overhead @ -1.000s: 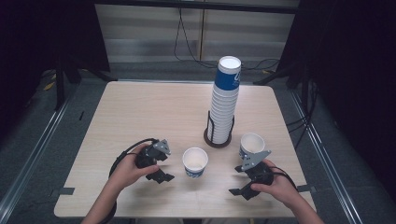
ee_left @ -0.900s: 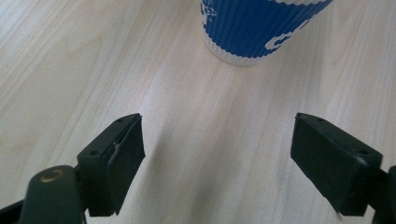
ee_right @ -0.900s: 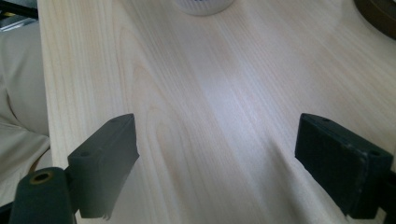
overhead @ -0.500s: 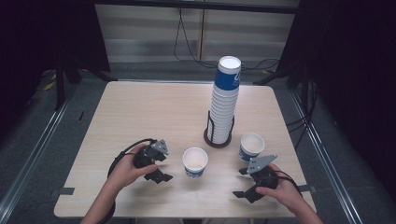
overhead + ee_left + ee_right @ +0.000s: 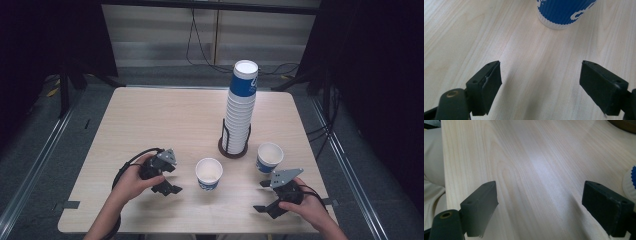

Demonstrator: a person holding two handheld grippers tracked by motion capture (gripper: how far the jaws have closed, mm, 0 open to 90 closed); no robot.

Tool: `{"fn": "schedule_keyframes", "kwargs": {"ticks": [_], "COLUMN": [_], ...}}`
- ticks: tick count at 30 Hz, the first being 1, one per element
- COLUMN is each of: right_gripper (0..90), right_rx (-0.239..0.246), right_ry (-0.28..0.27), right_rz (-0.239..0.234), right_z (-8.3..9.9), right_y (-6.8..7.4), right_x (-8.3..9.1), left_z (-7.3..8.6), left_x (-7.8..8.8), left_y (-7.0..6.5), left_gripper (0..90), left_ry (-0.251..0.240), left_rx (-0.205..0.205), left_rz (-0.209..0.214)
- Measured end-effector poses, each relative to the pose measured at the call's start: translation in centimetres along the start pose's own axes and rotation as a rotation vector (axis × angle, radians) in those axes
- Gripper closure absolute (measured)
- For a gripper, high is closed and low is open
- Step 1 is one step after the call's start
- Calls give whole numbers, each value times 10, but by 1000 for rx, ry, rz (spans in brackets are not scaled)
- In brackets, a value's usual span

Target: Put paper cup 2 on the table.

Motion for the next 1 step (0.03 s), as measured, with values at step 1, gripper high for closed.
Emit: {"fn": "schedule_keyframes", "kwargs": {"ticks": [1], "right_gripper": [125], "right_rx": [2], "right_ry": [3], "right_rz": [0], "right_z": [1], "right_y": [0], "right_x": [0], "left_z": [0], "left_x": [0], "left_y": [0], "left_gripper": [177], "left_ry": [-7], "left_rx": [10], "left_rz": [1]}}
Point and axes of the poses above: each handheld gripper's, and its own axes: x roughly backward along the jaws, z roughly out of its underside, y roughly to its left, the point moved 3 cm from there along -x, roughly forward along the jaws, and after that the axes turned 4 degrees about -y, right-handed, at the moved point
